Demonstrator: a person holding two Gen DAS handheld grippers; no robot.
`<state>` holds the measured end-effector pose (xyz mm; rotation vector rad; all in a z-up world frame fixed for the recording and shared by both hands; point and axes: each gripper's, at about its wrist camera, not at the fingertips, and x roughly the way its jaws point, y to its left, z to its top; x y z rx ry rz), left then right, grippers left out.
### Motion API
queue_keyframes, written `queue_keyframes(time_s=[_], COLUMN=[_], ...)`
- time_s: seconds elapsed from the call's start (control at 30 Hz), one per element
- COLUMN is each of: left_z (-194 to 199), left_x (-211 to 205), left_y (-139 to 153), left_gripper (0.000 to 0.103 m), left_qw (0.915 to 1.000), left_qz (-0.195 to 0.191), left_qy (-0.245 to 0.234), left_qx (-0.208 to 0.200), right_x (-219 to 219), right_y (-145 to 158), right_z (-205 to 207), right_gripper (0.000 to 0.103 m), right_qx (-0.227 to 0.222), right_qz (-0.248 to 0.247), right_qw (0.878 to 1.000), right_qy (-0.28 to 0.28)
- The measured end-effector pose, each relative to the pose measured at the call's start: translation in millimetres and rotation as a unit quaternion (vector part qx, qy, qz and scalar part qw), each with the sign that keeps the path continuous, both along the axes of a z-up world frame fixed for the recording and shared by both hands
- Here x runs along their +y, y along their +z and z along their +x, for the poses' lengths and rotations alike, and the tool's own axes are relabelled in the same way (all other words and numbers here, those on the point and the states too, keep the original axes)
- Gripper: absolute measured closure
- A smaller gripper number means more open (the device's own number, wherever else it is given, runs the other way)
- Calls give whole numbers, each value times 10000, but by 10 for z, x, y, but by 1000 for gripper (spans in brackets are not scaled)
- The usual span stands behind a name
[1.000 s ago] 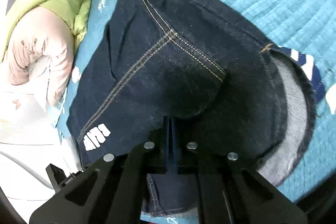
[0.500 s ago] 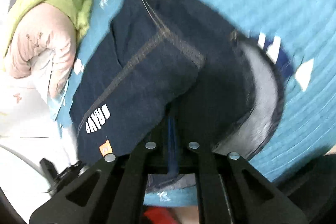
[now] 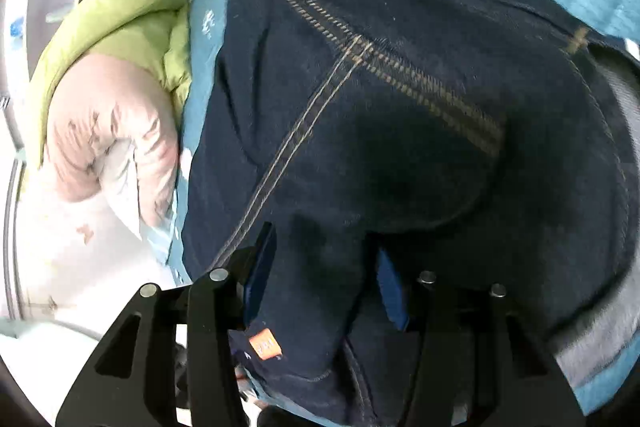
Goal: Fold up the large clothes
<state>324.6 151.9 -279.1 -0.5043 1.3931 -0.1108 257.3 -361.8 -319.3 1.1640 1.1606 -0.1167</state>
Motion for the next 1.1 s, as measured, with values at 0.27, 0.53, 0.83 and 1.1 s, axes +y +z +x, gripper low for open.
queue_keyframes(time_s=[0.27,0.53,0.83,1.1], left_z=[-93,-251,-293,-416], left_x=[-62,-89,-141,36], left_y=[635,1233,757,340], left_gripper=[87,87,86,33], left_qw=[9949,9850,9840,9857], left_qz=[704,1165,1333,1404], left_qy=[-444,-793,-1000,-865], left_qx=[-573,-994,-625,-352], right_x=[202,245,274,61], right_y=[725,1263,772,329], right_z=[-192,-367,-356,-710], right_gripper=[99,99,97,63], right_qx=[-252,-331,171,844], right_qz=[-650,-286,-990,-1014], right_qw=[9973,9986,9914,9888], right_qy=[226,296,839,695])
